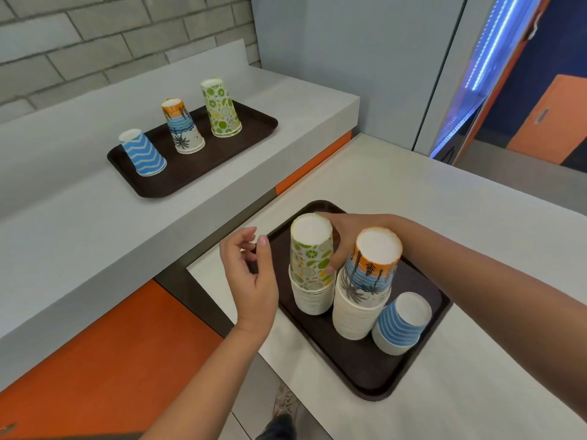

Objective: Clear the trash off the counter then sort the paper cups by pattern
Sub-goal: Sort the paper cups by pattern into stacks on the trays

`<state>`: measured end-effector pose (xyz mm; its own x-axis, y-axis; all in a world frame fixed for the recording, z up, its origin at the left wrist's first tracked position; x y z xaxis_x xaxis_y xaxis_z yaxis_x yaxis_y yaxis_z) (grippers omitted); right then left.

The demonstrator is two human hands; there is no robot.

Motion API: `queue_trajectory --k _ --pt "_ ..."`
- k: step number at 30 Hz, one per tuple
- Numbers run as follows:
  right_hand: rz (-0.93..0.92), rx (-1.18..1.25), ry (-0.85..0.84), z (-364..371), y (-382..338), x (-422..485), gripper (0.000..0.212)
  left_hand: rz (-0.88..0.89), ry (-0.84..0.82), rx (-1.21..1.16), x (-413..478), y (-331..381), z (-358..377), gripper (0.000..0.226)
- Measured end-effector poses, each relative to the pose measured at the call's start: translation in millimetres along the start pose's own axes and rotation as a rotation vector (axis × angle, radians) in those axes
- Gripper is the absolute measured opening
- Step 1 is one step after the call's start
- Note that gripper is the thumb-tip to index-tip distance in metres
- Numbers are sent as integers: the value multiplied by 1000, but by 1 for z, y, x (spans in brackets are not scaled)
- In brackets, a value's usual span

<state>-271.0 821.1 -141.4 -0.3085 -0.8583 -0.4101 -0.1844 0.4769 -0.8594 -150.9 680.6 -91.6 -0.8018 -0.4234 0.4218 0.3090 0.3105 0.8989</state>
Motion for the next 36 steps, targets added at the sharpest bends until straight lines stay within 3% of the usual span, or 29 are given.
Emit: queue_trajectory --k 4,9,12,17,20,23,31,36 --pt "-5 129 55 -5 10 -24 101 32 -111 20 -9 2 15 21" --pt "27 245 446 -20 31 -106 61 101 -221 105 -25 6 31 42" --pt "34 299 608 14 59 -159 51 190 -273 205 -37 19 40 66" --pt "107 331 815 93 109 -183 97 183 -446 326 -57 28 79 90" --pt "129 277 936 112 130 -167 97 60 -532 285 -55 24 102 92" --pt "154 246 1027 119 139 -158 83 46 -593 225 -50 25 119 78" --pt "174 105 1059 124 124 -143 76 33 -603 275 -29 17 151 81" --pt "177 112 1039 130 118 -135 74 -11 -641 221 -37 13 148 94"
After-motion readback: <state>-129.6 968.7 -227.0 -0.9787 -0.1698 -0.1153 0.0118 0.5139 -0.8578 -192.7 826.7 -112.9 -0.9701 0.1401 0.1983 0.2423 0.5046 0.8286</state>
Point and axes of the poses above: each hand's wrist, its own x-axis towards the middle knuckle, its own z-axis out of the palm, y = z × x, the point moved 8 cm from there along x, towards the middle knuckle, and after that the axes turned 8 degrees about -y, right-handed, at the moved point
